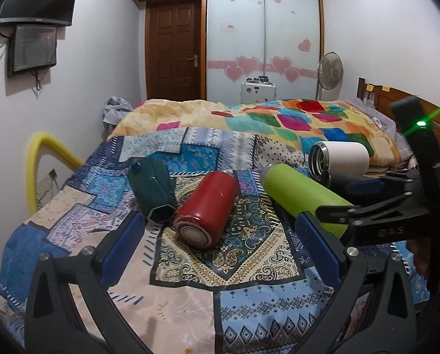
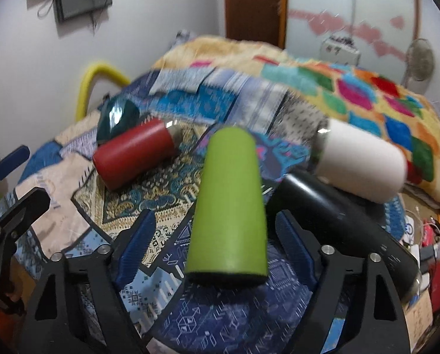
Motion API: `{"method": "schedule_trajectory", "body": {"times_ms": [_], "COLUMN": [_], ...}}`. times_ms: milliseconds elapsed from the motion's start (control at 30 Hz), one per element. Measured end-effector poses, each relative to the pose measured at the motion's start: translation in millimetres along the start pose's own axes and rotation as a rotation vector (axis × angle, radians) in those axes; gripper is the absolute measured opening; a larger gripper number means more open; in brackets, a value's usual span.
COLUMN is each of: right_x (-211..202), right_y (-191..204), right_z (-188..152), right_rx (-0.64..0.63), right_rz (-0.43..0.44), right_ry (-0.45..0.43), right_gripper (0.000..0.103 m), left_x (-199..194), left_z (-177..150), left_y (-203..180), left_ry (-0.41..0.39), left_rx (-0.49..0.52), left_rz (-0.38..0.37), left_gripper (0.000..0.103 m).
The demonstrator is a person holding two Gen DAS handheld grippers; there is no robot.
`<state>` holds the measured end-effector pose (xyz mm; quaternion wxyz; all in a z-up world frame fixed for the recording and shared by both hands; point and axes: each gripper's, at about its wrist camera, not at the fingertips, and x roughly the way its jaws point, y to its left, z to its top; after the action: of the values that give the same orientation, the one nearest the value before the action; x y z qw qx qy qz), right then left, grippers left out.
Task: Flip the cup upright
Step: 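Move the right tool down over the lying lime-green bottle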
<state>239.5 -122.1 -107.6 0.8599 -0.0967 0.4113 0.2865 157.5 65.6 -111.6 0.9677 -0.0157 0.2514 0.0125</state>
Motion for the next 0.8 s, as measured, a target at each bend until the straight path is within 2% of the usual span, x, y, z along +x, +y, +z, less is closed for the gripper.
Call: {"method": "schedule_trajectory", "body": {"times_ms": [133,267,567,667,800], "right_x": [15,25,43,57,61], "right_y": [-2,-6,6,7,12], "right_z": [7,14,23,23,23], "right_rx": [-0.04,-0.035,-0.063,-0.042,-0.032], "right_rz": [-0.019,-0.014,0.022,0.06,0.059], "right_ry": [0.088,0.139,0.195,0.237,0.228], "right_gripper": [0.074,0.074,0.073,0.068,0.067], "left_x": [6,9,13,14,14], "left_z": [0,0,-3,-4,-5], "left_y": [0,-2,2,3,4], "left_ry": [0.001,-0.007,-0.008,-0.005,-0.001], "left_rx": [-0.004,-0.003,-0.017,-0.02,-0.02], "left_rz": [-0.03,-0.05,-0.07,-0.071,-0.071], "left_gripper": [0.103,0.103,0.103,0.103,0.103]}}
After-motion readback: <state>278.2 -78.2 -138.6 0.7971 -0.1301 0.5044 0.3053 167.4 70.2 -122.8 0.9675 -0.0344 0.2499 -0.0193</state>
